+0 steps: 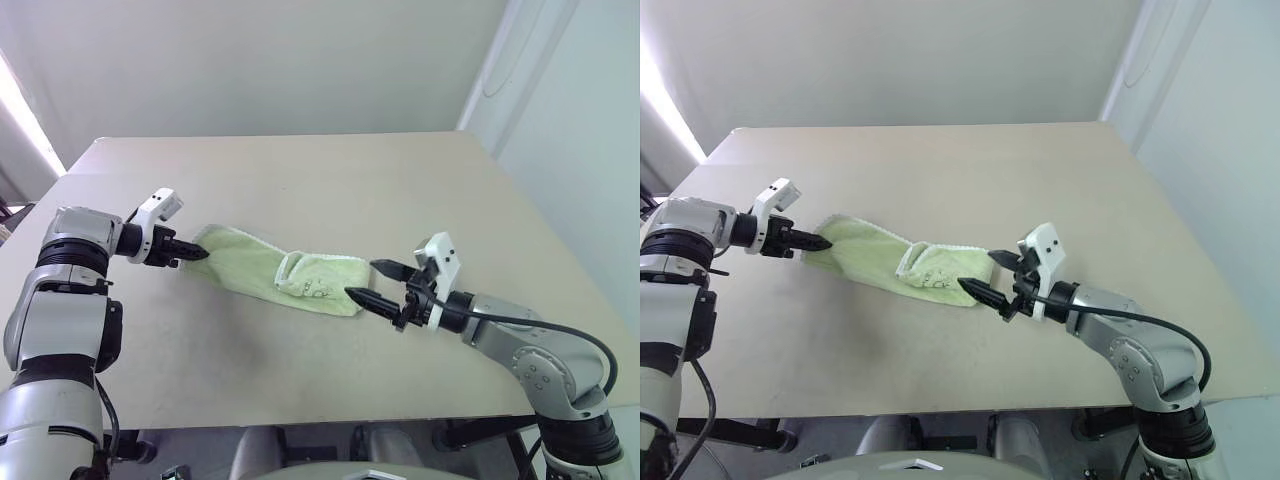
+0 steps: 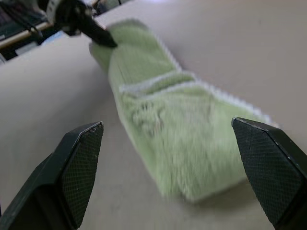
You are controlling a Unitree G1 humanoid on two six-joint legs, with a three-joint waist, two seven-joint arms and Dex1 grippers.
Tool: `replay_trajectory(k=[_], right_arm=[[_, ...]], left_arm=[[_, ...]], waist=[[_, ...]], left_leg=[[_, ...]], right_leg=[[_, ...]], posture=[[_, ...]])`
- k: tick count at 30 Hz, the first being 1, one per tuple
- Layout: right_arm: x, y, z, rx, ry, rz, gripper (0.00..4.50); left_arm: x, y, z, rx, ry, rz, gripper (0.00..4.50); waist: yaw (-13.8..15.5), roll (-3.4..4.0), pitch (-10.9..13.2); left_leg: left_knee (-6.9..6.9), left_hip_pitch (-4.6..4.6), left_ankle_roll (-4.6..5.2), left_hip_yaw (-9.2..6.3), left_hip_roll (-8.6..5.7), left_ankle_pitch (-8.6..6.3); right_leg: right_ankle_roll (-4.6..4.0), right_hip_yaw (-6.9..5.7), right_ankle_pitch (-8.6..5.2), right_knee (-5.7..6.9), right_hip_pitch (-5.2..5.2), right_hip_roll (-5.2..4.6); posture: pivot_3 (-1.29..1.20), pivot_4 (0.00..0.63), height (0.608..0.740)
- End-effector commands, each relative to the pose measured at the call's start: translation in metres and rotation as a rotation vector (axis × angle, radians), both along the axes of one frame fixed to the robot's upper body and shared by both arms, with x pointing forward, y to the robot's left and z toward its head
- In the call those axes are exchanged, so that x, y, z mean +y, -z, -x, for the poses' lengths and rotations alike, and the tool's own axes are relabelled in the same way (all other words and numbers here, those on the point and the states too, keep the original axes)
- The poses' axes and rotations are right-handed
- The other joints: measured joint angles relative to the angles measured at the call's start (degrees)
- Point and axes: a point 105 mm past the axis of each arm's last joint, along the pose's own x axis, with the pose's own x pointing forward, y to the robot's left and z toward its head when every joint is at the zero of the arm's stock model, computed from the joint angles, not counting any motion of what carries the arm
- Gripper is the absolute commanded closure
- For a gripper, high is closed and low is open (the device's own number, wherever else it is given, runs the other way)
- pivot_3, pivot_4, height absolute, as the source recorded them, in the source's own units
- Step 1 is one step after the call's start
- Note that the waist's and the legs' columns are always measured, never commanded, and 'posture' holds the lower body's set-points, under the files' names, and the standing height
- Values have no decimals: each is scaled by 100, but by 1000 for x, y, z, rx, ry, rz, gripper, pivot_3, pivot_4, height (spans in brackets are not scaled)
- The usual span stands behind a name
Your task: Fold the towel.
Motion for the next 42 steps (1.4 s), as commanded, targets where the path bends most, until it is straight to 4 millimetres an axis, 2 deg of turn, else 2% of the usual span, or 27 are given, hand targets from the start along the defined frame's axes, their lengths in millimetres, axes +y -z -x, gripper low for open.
replay_trajectory(k=[1, 7, 16, 22, 35, 42], right_arm=[[2, -4, -3, -52, -2, 22, 0], [2, 4, -5, -39, 10, 49, 0], [-17, -3, -4, -60, 49, 47, 0], [-30, -7, -5, -74, 98, 60, 0], [-41, -7, -3, -77, 191, 49, 0], [-47, -3, -2, -68, 226, 66, 0]], left_arm=[[-5, -26, -6, -61, 32, 39, 4411], [-46, -45, -5, -53, 205, 150, 4411], [-102, -45, 8, 21, 388, 239, 4411], [-146, -48, 17, 70, 521, 317, 4411], [-219, -23, 17, 122, 669, 303, 4411], [-234, -9, 25, 109, 768, 281, 4411]], waist=[[10, -11, 6], [43, -20, 12], [0, -19, 12], [32, -19, 13], [32, -19, 13], [9, -18, 13]], left_leg=[[1, 0, 0, 0, 0, 0], [2, -4, -1, 1, -1, 0], [1, -8, 1, 2, -1, 1], [6, -7, 1, -1, -2, 1], [7, -6, 2, -2, -5, 1], [5, -5, 2, -5, -5, 1]], right_leg=[[0, 0, 0, 0, 1, 0], [0, -3, 0, -8, 2, -7], [0, -2, 1, -7, 1, -1], [1, -2, 1, -6, 5, -2], [2, -2, 1, -6, 7, 0], [2, -2, 1, -6, 6, 2]], posture=[[0, 0, 683], [0, 0, 683], [0, 0, 683], [0, 0, 683], [0, 0, 683], [0, 0, 683]])
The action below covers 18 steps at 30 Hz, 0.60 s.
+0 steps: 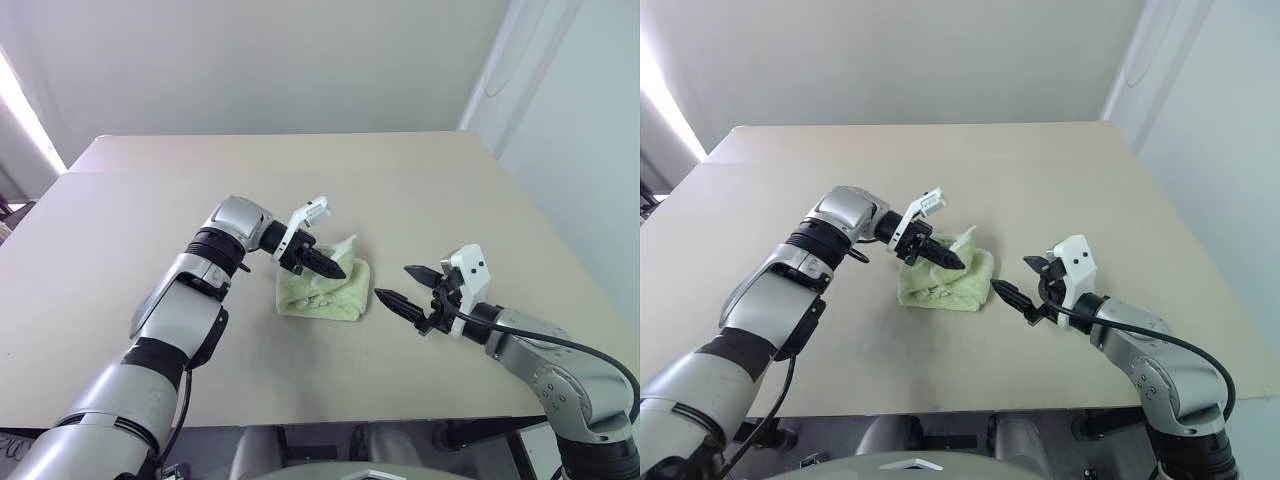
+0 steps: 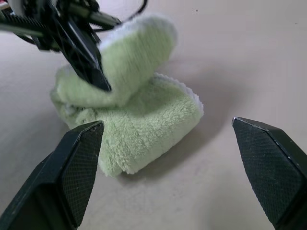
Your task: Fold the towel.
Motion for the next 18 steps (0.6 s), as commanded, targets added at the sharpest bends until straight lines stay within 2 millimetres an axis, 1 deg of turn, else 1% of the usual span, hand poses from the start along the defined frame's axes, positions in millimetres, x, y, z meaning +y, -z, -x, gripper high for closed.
replay_trajectory(k=[1, 3, 5, 7, 9, 12, 14, 16, 18], right_arm=[[-2, -13, -1, -59, 15, -1, 0], [-2, -12, -2, -57, 24, 2, 0], [-2, -10, -2, -53, 30, 9, 0], [-3, -9, -2, -50, 33, 9, 0], [-3, -9, -3, -49, 34, 10, 0], [-3, -8, -5, -45, 38, 11, 0], [-3, -6, -5, -41, 39, 11, 0], [-2, -5, -6, -38, 37, 9, 0], [-1, -5, -6, -37, 38, 6, 0]], left_arm=[[-2, -4, 0, -74, 54, 10, 4411], [-3, -4, 2, -72, 68, 38, 4411], [-3, -4, 6, -72, 90, 54, 3946], [-2, -4, 8, -68, 93, 56, 3398], [-2, -6, 7, -58, 80, 75, 2645], [-3, -17, 6, -37, 57, 122, 1556], [-2, -32, 11, -39, 79, 183, 881], [0, -45, 17, -39, 98, 226, 881], [3, -56, 16, -53, 94, 257, 881]], waist=[[2, 0, 0], [5, 1, 0], [13, 1, 0], [15, 1, 0], [17, 0, 0], [16, 0, 0], [13, 0, 0], [-12, 2, 0], [-2, 5, 1]], left_leg=[[0, 0, 0, -1, 0, 0], [0, 2, 0, -1, 0, 0], [1, 3, 0, -1, 0, 0], [1, 2, 0, -1, 0, 0], [1, 2, 0, -1, 0, 0], [1, 3, 0, -1, 0, 0], [1, 2, 0, -2, 0, 0], [0, 2, 0, -3, 1, 0], [-2, 5, 0, -3, 1, 0]], right_leg=[[0, 0, 0, 0, 0, 0], [0, 0, 0, 0, 2, 0], [0, 0, 0, 0, 3, 0], [0, 0, 0, 0, 3, -1], [0, 0, 0, 0, 3, -1], [0, 0, 0, 0, 4, -1], [0, 0, 0, 0, 4, -1], [-1, 0, 0, 0, 3, 0], [-1, 1, -1, 0, 4, 0]], posture=[[0, 0, 683], [0, 0, 683], [0, 0, 683], [0, 0, 683], [0, 0, 683], [0, 0, 683], [0, 0, 683], [0, 0, 683], [0, 0, 683]])
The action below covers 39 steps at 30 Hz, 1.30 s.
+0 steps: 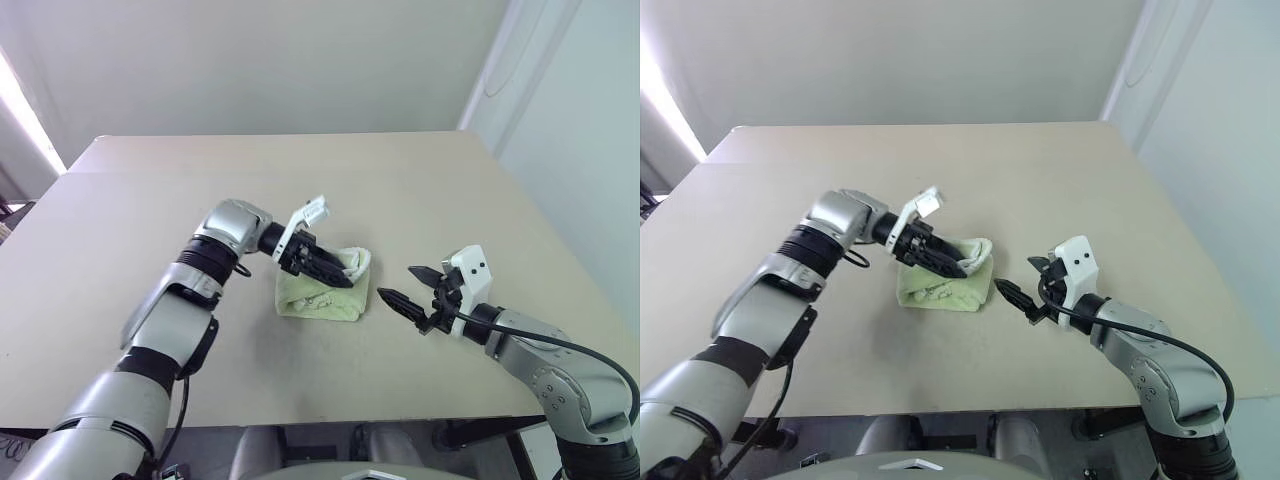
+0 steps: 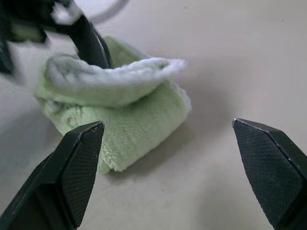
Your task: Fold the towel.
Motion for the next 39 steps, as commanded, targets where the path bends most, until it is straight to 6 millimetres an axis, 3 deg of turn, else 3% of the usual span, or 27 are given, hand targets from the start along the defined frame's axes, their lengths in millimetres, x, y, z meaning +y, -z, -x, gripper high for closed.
replay_trajectory(k=[1, 4, 7, 10, 15, 20, 26, 30, 39], right_arm=[[2, -8, -4, -38, -2, -15, 0], [1, -19, -9, -71, 16, -68, 0], [3, -32, -13, -100, 12, -122, 0], [13, -48, -20, -125, -14, -194, 0], [30, -66, -35, -144, -53, -238, 0], [73, -68, -42, -136, -176, -218, 0], [108, -24, -45, -34, -237, -65, 0], [108, 10, -43, 22, -227, 62, 0], [102, 33, -29, 32, -261, 180, 0]], left_arm=[[0, -28, 2, -29, 17, 90, 881], [11, -47, -14, -45, -84, 145, 881], [30, -46, -34, -74, -227, 119, 881], [49, -24, -51, -109, -356, 24, 881], [64, 19, -52, -212, -369, -136, 881], [65, 29, -53, -322, -366, -150, 881], [59, 25, -47, -433, -315, -100, 881], [63, 35, -36, -476, -256, -140, 881], [62, 40, -29, -511, -233, -121, 881]], waist=[[11, 0, 0], [18, -1, 1], [2, 1, 0], [-10, 4, -2], [10, 5, -1], [25, 5, 0], [7, 6, -2], [2, 6, -2], [7, 6, -2]], left_leg=[[0, 1, 0, 0, 0, 0], [3, 3, 0, 0, -1, 0], [5, 5, 0, -1, -2, 0], [1, 10, 0, -2, -1, 0], [-1, 5, 0, -2, 0, 0], [0, -2, 0, 1, 0, 0], [1, -1, 0, 6, 0, 1], [2, -2, 0, 9, 0, 1], [6, 4, 0, 8, 1, 1]], right_leg=[[0, 0, 0, 0, 1, 0], [1, 0, 0, 0, 4, 0], [2, 0, 1, 3, 4, 0], [1, 0, 1, 3, 5, 3], [0, 0, 3, 6, 2, 7], [-21, 0, 15, 6, -3, 4], [-13, 2, 20, 8, -2, 2], [-6, 3, 24, 10, -5, 2], [-16, 3, 17, 15, 0, 2]], posture=[[0, 0, 683], [0, 0, 683], [0, 0, 683], [0, 0, 683], [0, 0, 683], [0, 0, 683], [0, 0, 683], [0, 0, 683], [0, 0, 683]])
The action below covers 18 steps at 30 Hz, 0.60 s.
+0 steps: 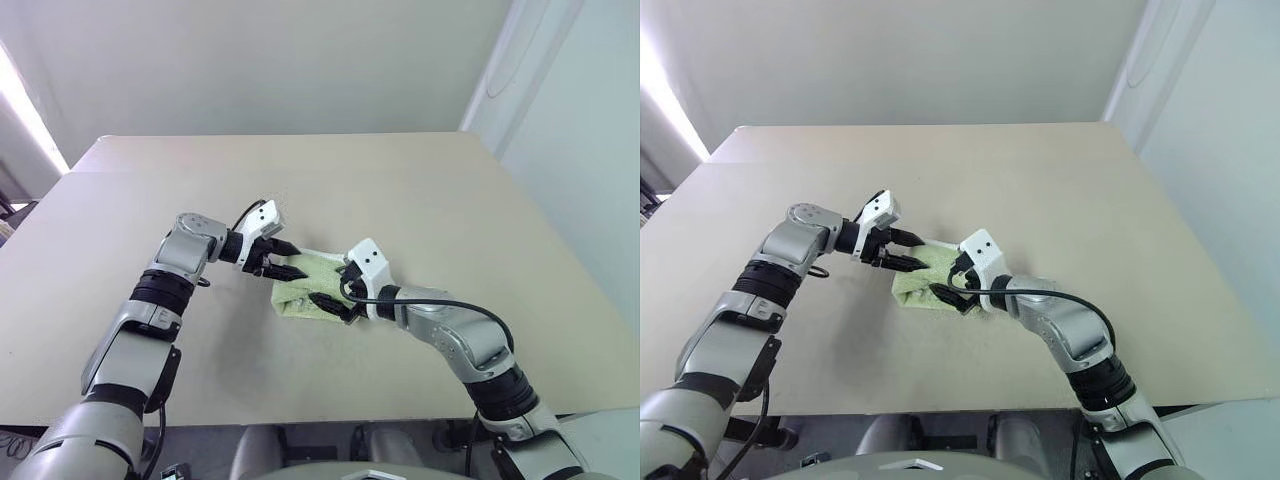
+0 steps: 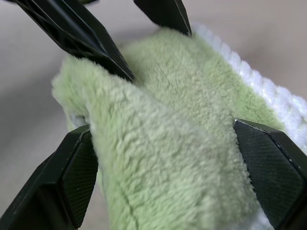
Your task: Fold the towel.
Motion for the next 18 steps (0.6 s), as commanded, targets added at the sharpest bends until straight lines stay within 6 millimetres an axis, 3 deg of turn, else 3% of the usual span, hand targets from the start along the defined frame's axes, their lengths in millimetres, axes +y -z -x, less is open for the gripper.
replay_trajectory(k=[1, 3, 9, 14, 18], right_arm=[[5, 2, 7, -50, -54, 58, 0], [7, 9, 11, -52, -76, 90, 0], [7, -1, 8, -85, -81, 52, 0], [2, -40, 2, -91, -52, -167, 0], [-5, -67, 13, -109, -122, -308, 0]], left_arm=[[-6, -9, 1, -62, 31, 15, 881], [-8, -5, 4, -75, 52, 12, 881], [-14, 2, 16, -78, 96, 2, 881], [-13, 9, 20, -108, 116, -37, 881], [-13, 11, 21, -117, 111, -49, 881]], waist=[[-2, 0, 0], [-2, 0, 0], [-5, -1, -1], [2, 0, -1], [15, 0, -1]], left_leg=[[0, 0, 0, 0, 0, 0], [-1, 0, 0, 0, 0, 0], [-1, 1, 0, 0, 0, 0], [0, 3, 0, 0, 0, 0], [0, 2, 0, -1, 0, 0]], right_leg=[[1, 0, 0, 0, 0, 0], [1, 0, 0, 0, 0, 1], [6, 0, 3, 0, 0, 1], [11, 0, 6, 0, 2, 2], [13, 0, 7, 0, 3, 1]], posture=[[0, 0, 683], [0, 0, 683], [0, 0, 683], [0, 0, 683], [0, 0, 683]])
